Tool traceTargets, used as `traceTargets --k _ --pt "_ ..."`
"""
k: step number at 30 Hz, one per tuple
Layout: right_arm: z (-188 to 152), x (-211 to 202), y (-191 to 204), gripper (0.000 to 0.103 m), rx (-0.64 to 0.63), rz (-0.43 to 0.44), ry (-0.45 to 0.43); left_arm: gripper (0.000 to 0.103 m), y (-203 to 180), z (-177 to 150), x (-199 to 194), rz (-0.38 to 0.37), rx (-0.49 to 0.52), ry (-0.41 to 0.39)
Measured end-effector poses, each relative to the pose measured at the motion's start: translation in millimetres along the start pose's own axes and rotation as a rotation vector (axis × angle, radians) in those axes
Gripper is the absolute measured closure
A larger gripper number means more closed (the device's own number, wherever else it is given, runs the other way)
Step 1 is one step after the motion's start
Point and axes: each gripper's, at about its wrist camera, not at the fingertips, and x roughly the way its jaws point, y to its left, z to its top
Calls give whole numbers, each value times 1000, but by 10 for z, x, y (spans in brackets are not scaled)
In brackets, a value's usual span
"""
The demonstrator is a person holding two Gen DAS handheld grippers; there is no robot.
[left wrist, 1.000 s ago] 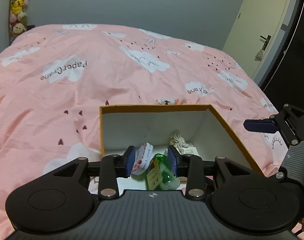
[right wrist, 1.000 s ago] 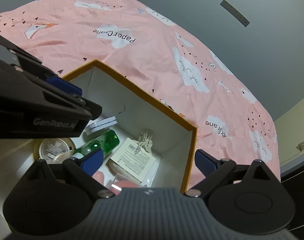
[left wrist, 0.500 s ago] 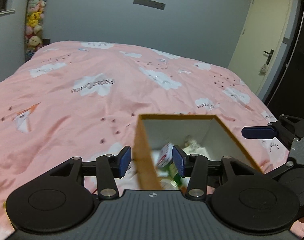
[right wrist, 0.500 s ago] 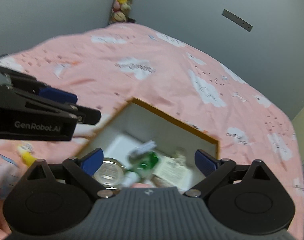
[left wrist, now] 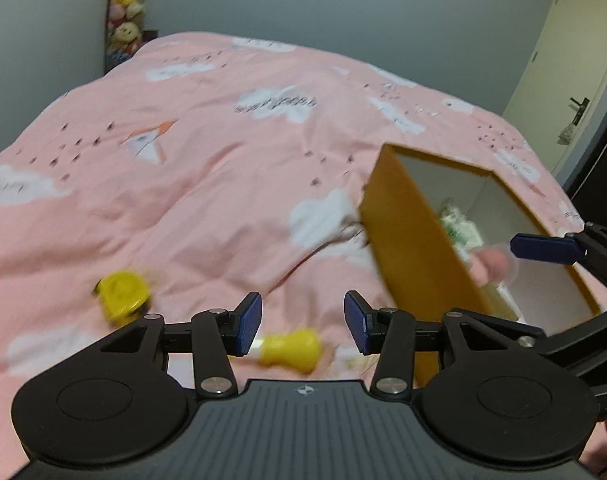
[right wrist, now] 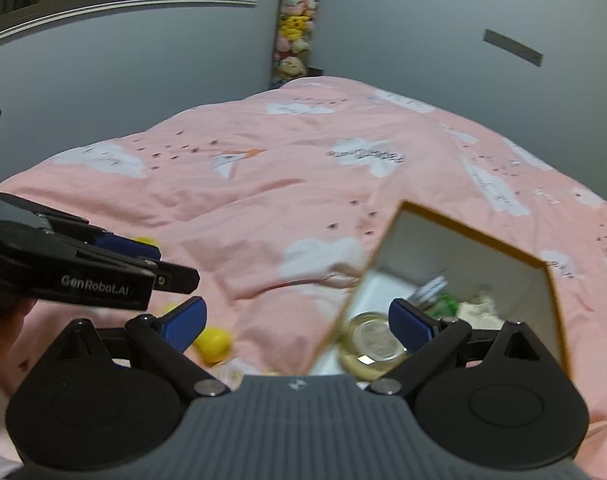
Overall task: Organize rigid objects
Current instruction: 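Move both tools back toward the yellow bottle and tape measure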
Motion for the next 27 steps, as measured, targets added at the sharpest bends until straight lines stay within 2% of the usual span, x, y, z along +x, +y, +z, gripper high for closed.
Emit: traceTargets --k 5,8,11,16,18,27 --pt "-120 109 274 10 -63 55 46 50 255 -205 -33 15 -72 49" --pt "-188 217 419 20 -84 86 94 51 370 -297 -36 30 -98 63" --pt "-236 357 617 24 -166 68 118 51 463 -333 -20 55 -118 68" --pt "-262 667 748 42 -239 67 171 52 590 -346 29 87 -155 65" --pt "-255 795 772 46 -260 76 192 52 619 -344 64 108 -163 70" --pt "-188 1382 927 49 -355 109 284 53 708 -333 174 150 -173 73"
